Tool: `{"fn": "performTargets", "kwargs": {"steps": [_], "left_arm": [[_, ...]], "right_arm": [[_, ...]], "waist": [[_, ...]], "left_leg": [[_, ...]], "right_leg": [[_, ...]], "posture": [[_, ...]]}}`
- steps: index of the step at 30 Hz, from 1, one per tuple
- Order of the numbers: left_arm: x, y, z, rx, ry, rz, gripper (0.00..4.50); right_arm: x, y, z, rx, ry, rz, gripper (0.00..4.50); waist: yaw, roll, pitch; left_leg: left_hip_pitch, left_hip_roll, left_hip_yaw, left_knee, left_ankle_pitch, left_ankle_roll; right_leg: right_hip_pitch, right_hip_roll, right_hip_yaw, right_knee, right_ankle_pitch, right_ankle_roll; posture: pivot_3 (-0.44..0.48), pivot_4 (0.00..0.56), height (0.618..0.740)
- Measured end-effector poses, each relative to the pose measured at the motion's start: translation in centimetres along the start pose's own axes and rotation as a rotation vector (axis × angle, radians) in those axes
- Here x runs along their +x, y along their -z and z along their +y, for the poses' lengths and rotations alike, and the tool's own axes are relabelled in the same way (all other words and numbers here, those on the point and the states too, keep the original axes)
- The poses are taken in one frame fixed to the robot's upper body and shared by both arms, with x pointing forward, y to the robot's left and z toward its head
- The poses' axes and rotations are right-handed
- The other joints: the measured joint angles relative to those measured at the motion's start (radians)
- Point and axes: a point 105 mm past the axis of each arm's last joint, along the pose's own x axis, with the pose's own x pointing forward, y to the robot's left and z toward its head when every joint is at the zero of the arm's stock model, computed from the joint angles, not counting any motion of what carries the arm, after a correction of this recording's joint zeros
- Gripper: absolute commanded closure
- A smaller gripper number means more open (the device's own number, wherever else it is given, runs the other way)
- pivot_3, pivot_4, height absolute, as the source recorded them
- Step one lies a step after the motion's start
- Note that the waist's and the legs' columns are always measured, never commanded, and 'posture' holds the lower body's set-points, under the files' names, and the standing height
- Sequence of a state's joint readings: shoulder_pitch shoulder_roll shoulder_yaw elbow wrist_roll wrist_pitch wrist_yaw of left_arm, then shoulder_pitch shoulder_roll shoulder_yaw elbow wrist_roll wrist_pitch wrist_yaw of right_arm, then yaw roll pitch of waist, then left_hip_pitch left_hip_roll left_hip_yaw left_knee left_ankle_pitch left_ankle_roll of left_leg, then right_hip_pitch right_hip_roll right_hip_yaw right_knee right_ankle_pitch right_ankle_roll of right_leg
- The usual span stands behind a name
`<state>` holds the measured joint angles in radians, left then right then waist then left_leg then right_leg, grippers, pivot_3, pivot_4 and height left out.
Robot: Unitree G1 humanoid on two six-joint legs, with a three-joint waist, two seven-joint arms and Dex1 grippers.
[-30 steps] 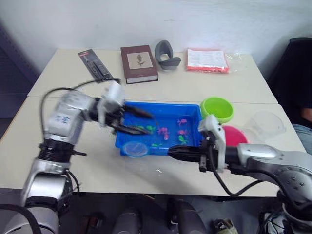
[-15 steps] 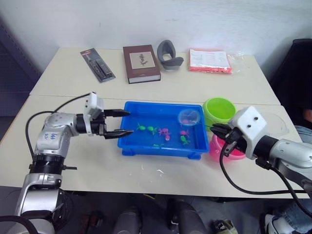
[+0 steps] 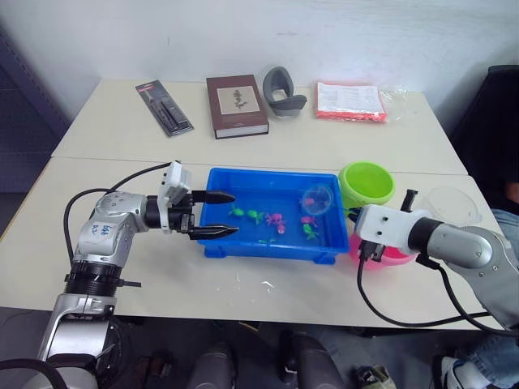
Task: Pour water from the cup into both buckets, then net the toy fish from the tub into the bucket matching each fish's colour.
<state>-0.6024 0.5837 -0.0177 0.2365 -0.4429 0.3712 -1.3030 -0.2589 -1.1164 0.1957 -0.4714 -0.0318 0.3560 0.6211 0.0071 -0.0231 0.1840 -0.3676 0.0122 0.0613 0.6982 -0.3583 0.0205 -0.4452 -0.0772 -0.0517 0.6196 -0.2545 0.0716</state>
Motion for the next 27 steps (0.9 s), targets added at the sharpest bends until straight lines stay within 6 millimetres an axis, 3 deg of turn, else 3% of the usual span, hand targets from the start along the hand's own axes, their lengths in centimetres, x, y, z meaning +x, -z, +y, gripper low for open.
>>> {"fn": "performTargets", "kwargs": {"steps": [17,22,27], "left_arm": [[0.5,0.0,-0.1,-0.007,0.017,-0.014,0.06],[0.6,0.0,-0.1,-0.013,0.018,-0.014,0.06],[0.6,0.1,-0.1,-0.016,0.018,-0.013,0.06]], "right_arm": [[0.3,0.9,0.4,-0.169,-0.11,0.093,4.5],[0.3,0.9,0.3,-0.181,-0.143,0.112,4.5],[0.0,0.3,1.6,-0.113,-0.268,0.099,4.5]], "waist": [[0.018,0.0,0.0],[0.019,0.0,0.0],[0.019,0.0,0.0]], "left_leg": [[-0.001,-0.002,0.0,0.001,0.0,0.0],[-0.001,-0.004,0.0,0.001,0.0,0.002],[-0.001,-0.004,0.0,0.002,-0.001,0.003]], "right_leg": [[0.0,0.0,-0.001,0.0,0.0,0.001],[0.0,0.0,-0.001,0.0,0.001,0.001],[0.0,0.0,-0.001,0.0,0.001,0.002]], "posture": [[0.0,0.15,0.74],[0.0,0.15,0.74],[0.0,0.15,0.74]]}}
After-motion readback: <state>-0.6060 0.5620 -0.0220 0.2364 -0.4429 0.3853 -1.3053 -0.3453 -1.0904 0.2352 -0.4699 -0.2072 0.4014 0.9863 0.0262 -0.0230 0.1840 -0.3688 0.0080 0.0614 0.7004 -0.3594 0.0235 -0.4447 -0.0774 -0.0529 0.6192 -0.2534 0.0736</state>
